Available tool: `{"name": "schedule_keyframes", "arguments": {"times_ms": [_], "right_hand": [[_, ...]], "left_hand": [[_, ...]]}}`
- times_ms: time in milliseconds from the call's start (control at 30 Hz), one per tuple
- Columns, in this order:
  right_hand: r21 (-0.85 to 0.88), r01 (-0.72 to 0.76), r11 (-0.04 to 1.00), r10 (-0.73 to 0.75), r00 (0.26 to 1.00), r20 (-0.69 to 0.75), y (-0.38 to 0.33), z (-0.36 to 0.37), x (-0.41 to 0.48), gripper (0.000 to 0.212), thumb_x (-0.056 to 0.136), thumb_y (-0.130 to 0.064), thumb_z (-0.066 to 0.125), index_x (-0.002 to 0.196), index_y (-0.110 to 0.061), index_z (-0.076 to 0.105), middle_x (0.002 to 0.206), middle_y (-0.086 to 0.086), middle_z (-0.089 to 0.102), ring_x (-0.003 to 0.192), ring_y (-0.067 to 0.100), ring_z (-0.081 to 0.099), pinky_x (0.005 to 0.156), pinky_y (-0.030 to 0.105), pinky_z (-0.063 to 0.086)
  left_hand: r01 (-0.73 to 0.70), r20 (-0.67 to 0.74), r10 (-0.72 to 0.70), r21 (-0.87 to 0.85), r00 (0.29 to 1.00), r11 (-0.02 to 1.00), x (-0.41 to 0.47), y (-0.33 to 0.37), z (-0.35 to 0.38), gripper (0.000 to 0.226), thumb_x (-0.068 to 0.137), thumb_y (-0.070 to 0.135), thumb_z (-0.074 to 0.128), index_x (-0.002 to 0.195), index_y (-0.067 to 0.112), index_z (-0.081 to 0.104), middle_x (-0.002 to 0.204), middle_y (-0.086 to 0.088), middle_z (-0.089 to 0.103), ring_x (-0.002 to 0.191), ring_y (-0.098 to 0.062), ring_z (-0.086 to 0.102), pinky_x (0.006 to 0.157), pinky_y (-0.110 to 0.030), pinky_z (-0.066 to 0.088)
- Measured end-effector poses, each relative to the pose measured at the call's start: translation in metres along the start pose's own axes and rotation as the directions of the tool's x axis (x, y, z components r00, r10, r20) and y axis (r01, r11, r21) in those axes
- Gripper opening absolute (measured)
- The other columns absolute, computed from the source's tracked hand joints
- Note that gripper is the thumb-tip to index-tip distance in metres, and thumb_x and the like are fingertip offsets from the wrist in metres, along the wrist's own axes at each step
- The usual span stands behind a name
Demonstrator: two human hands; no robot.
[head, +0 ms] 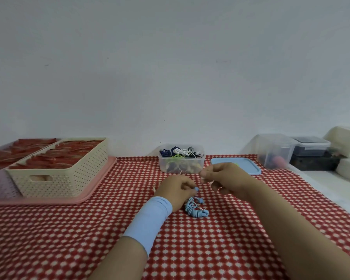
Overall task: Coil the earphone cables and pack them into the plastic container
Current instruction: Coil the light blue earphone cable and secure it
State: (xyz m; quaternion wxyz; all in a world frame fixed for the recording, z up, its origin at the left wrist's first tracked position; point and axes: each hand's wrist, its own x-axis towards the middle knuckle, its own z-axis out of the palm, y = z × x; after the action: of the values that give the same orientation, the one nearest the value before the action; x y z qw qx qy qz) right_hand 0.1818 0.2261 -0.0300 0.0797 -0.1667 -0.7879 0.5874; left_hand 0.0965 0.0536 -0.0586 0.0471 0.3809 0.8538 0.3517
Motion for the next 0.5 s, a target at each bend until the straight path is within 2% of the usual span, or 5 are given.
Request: {"name": "schedule_keyframes", "arguments": {"times_ms": [100,167,267,400,500], "right_hand": [[0.104,0.003,0.995,-0.004,1.0,0.002,0.006,0.005,-0.005,0.015,0.088,-0.019,0.078,0.096,-0.007,0.078,0.084,0.004,0.077,0.051,0.011,0.052,0.042,0.02,0.032],[0.143,0.007,0.99,-0.011,1.0,0.029,0.01,0.008,-0.009,0.026,0.083,-0.026,0.079,0.097,-0.004,0.077,0.086,0.006,0.077,0.051,0.011,0.052,0.041,0.02,0.031],[0.127,0.009,0.992,-0.009,1.0,-0.001,0.014,0.008,-0.012,0.037,0.073,-0.039,0.08,0.093,-0.008,0.077,0.079,0.002,0.071,0.057,0.011,0.053,0.041,0.02,0.035],[0.246,0.008,0.969,-0.021,0.999,0.05,0.016,0.009,-0.011,0.019,0.09,-0.028,0.073,0.097,-0.01,0.075,0.081,0.001,0.067,0.055,0.011,0.051,0.041,0.019,0.03],[0.273,0.001,0.962,-0.032,0.994,0.107,0.014,0.012,-0.013,0.015,0.089,-0.027,0.071,0.09,-0.013,0.076,0.078,0.002,0.069,0.054,0.011,0.051,0.04,0.018,0.027]], "left_hand": [[0.068,-0.042,-0.084,-0.305,0.996,0.95,-0.005,0.0,-0.001,0.019,0.084,0.021,0.076,0.103,0.021,0.072,0.093,0.007,0.073,0.083,0.002,0.067,0.073,-0.012,0.052],[0.098,-0.052,-0.132,-0.422,0.99,0.901,-0.008,0.001,-0.001,0.021,0.084,0.016,0.076,0.104,0.016,0.072,0.088,0.008,0.074,0.079,0.002,0.068,0.062,-0.009,0.049],[0.139,-0.03,-0.178,-0.51,0.983,0.849,-0.011,0.0,0.0,0.023,0.085,0.018,0.075,0.108,0.014,0.073,0.092,0.004,0.077,0.086,-0.003,0.071,0.061,-0.014,0.048],[0.122,-0.007,-0.154,-0.573,0.988,0.811,-0.015,0.003,-0.001,0.011,0.089,0.023,0.071,0.099,0.024,0.074,0.089,0.008,0.077,0.074,0.005,0.065,0.054,-0.017,0.045],[0.118,0.003,-0.144,-0.586,0.99,0.802,-0.016,0.003,-0.001,0.01,0.089,0.025,0.07,0.097,0.027,0.075,0.088,0.008,0.077,0.081,0.0,0.066,0.056,-0.018,0.045]]}}
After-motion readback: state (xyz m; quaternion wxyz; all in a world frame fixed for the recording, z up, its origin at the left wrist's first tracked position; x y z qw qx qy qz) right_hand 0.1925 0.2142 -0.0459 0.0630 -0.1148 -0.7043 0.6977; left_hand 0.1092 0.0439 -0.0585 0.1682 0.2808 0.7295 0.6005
